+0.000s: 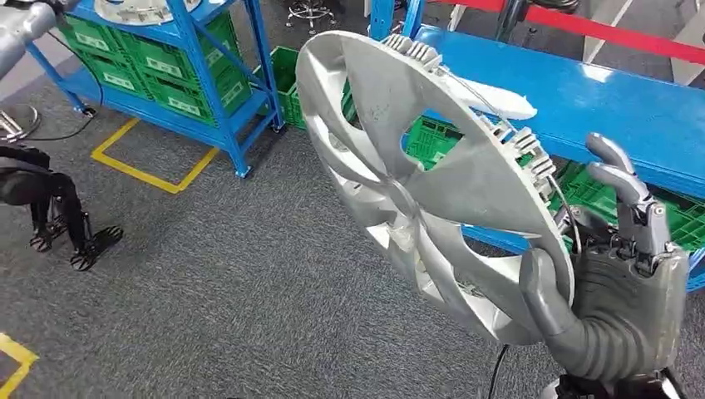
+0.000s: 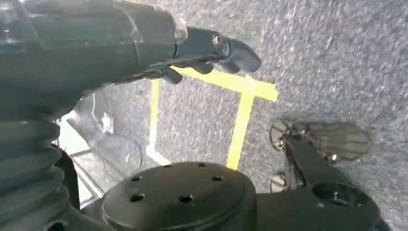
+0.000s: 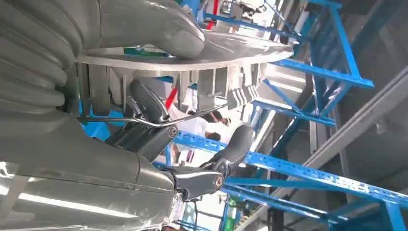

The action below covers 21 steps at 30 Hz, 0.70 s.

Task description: Take the parts from the cabinet and place them on the table.

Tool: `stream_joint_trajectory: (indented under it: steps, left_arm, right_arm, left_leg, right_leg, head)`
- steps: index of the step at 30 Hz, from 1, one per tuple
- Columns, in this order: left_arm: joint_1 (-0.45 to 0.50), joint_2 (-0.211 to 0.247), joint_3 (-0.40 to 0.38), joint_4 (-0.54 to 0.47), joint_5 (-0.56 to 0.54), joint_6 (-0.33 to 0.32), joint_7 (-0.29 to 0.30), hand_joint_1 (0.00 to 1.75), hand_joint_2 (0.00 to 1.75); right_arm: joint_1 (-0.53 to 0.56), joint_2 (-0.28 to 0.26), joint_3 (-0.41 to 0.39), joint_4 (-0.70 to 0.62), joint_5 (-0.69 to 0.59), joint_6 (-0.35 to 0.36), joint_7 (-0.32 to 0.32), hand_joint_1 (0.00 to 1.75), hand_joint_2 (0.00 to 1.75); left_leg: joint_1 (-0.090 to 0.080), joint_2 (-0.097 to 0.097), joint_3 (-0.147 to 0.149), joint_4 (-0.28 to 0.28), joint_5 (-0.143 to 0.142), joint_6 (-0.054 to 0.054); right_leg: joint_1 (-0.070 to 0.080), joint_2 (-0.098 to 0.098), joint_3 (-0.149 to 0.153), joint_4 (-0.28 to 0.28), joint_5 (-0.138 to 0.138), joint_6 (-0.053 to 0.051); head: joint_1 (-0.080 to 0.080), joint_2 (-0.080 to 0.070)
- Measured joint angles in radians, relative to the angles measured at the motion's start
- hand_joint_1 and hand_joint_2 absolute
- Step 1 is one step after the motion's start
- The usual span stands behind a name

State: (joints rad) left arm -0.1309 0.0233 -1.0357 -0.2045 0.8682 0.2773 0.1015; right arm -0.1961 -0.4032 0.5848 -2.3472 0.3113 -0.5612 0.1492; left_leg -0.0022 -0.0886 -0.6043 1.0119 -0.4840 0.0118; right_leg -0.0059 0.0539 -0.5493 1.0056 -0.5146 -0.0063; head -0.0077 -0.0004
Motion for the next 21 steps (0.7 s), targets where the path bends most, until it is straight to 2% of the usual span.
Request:
stream_joint_trajectory:
  steps: [1,2,3,4,6,7,8,9,10,11,12,13,14,16,17,18,19,20,21]
  left_arm:
    - [-0.001,0.001,0.000,0.000,0.002,0.002,0.002,0.00,1.75]
    - [-0.001,0.009,0.000,0.000,0.002,0.002,0.003,0.00,1.75]
    - [-0.001,0.006,0.000,0.000,0.002,0.002,0.003,0.00,1.75]
    - [-0.002,0.006,0.000,0.000,0.003,0.003,0.003,0.00,1.75]
    - [-0.005,0.008,0.000,-0.001,0.005,0.002,0.002,0.00,1.75]
    - [-0.008,0.008,0.000,-0.001,0.005,0.002,0.002,0.00,1.75]
    - [-0.009,0.008,0.000,-0.001,0.005,0.002,0.002,0.00,1.75]
    - [-0.009,0.008,0.000,-0.001,0.005,0.002,0.003,0.00,1.75]
    - [-0.008,0.011,0.000,-0.001,0.005,0.002,0.003,0.00,1.75]
    - [-0.006,0.011,0.000,-0.001,0.005,0.003,0.004,0.00,1.75]
    - [-0.006,0.010,0.000,-0.001,0.005,0.003,0.005,0.00,1.75]
    - [-0.006,0.010,0.000,-0.001,0.005,0.003,0.004,0.00,1.75]
    - [-0.006,0.010,0.000,-0.001,0.005,0.003,0.004,0.00,1.75]
    - [-0.003,0.011,0.000,-0.001,0.005,0.003,0.004,0.00,1.75]
    - [-0.003,0.013,0.000,-0.001,0.005,0.003,0.003,0.00,1.75]
    - [-0.002,0.013,0.000,0.000,0.007,0.003,0.000,0.00,1.75]
    - [-0.003,0.013,0.000,0.000,0.008,0.002,-0.006,0.00,1.75]
    - [-0.004,0.012,0.000,-0.001,0.009,0.000,-0.011,0.00,1.75]
    - [-0.004,0.011,0.000,-0.001,0.010,-0.001,-0.015,0.00,1.75]
  right_arm:
    - [-0.001,0.000,0.001,0.002,-0.001,0.000,0.000,1.75,1.75]
    - [-0.003,0.002,0.002,0.003,-0.001,0.000,0.000,1.75,1.75]
    - [-0.003,0.003,0.003,0.005,-0.002,0.000,0.000,1.75,1.75]
    - [-0.005,0.003,0.003,0.006,0.000,0.000,-0.002,1.75,1.75]
    - [-0.004,0.005,0.005,0.008,0.000,0.000,-0.002,1.75,1.75]
    - [-0.004,0.006,0.007,0.010,-0.001,0.000,-0.002,1.75,1.75]
    - [-0.004,0.006,0.009,0.013,-0.001,0.000,-0.002,1.75,1.75]
    - [-0.005,0.006,0.011,0.015,-0.001,0.000,-0.002,1.75,1.75]
    - [-0.005,0.006,0.012,0.016,-0.002,0.000,-0.002,1.75,1.75]
    - [-0.006,0.006,0.013,0.016,-0.002,0.000,-0.002,1.75,1.75]
    - [-0.006,0.008,0.015,0.016,-0.002,0.000,-0.002,1.75,1.75]
    - [-0.007,0.008,0.015,0.016,-0.002,0.000,-0.002,1.75,1.75]
    - [-0.008,0.008,0.017,0.017,-0.002,0.000,-0.002,1.75,1.75]
    - [-0.010,0.010,0.018,0.017,-0.003,0.000,-0.002,1.75,1.75]
    - [-0.011,0.010,0.019,0.017,-0.003,0.000,-0.002,1.75,1.75]
    - [-0.013,0.010,0.021,0.017,-0.005,0.000,-0.002,1.75,1.75]
    - [-0.013,0.011,0.021,0.016,-0.006,0.000,-0.004,1.75,1.75]
    - [-0.013,0.011,0.022,0.017,-0.009,0.000,-0.006,1.75,1.75]
    - [-0.013,0.011,0.023,0.018,-0.010,0.000,-0.009,1.75,1.75]
  left_leg:
    - [-0.002,-0.009,0.000,-0.003,0.003,-0.006]
    - [-0.004,0.011,-0.001,0.005,-0.009,-0.008]
    - [-0.011,0.067,-0.013,0.032,-0.032,-0.015]
    - [-0.006,0.087,-0.041,0.089,-0.069,-0.023]
    - [0.003,0.090,-0.114,0.242,-0.136,-0.035]
    - [0.006,0.090,-0.133,0.287,-0.145,-0.041]
    - [0.009,0.091,-0.127,0.280,-0.129,-0.044]
    - [0.013,0.094,-0.101,0.233,-0.096,-0.046]
    - [0.014,0.105,-0.056,0.157,-0.054,-0.048]
    - [0.015,0.131,-0.004,0.064,-0.012,-0.048]
    - [0.006,0.184,0.021,0.018,-0.026,-0.050]
    - [0.002,0.183,0.021,0.002,-0.024,-0.035]
    - [0.001,0.174,0.015,0.008,-0.024,-0.025]
    - [-0.002,0.150,0.010,0.010,-0.023,-0.013]
    - [0.003,0.137,0.012,0.003,-0.018,-0.004]
    - [0.005,0.124,0.012,0.002,-0.015,0.000]
    - [0.005,0.113,0.012,0.002,-0.014,0.006]
    - [0.003,0.101,0.012,0.002,-0.013,0.011]
    - [0.001,0.089,0.012,0.002,-0.013,0.015]
  right_leg:
    - [-0.002,-0.009,0.002,-0.007,0.004,-0.004]
    - [-0.012,-0.026,0.010,-0.024,0.012,-0.006]
    - [-0.011,-0.031,0.015,-0.030,0.014,-0.009]
    - [-0.011,-0.042,0.016,-0.030,0.015,-0.012]
    - [-0.010,-0.068,0.015,-0.028,0.013,-0.012]
    - [-0.010,-0.082,0.016,-0.027,0.011,-0.011]
    - [-0.011,-0.093,0.016,-0.026,0.010,-0.009]
    - [-0.012,-0.103,0.017,-0.023,0.008,-0.005]
    - [-0.014,-0.110,0.018,-0.020,0.004,-0.001]
    - [-0.015,-0.117,0.020,-0.015,0.000,0.005]
    - [-0.012,-0.123,0.019,-0.012,-0.004,0.011]
    - [-0.006,-0.129,0.015,-0.002,-0.009,0.018]
    - [-0.003,-0.139,0.016,-0.005,-0.008,0.021]
    - [-0.005,-0.164,0.023,-0.011,-0.008,0.028]
    - [-0.008,-0.162,0.024,-0.009,-0.017,0.036]
    - [-0.012,-0.112,0.018,0.012,-0.039,0.041]
    - [-0.013,-0.079,-0.004,0.068,-0.077,0.040]
    - [-0.011,-0.067,-0.039,0.147,-0.117,0.039]
    - [-0.010,-0.062,-0.073,0.219,-0.145,0.038]
  head:
    - [0.000,0.000]
    - [0.000,0.000]
    - [-0.006,0.000]
    - [-0.012,0.000]
    - [-0.015,0.000]
    - [-0.018,0.000]
    - [-0.019,0.000]
    - [-0.019,0.000]
    - [-0.019,0.000]
    - [-0.021,0.000]
    - [-0.024,0.000]
    - [-0.029,0.000]
    - [-0.025,0.000]
    - [-0.020,0.000]
    - [-0.020,0.000]
    - [-0.016,0.000]
    - [-0.012,0.000]
    - [-0.006,0.000]
    - [-0.003,0.000]
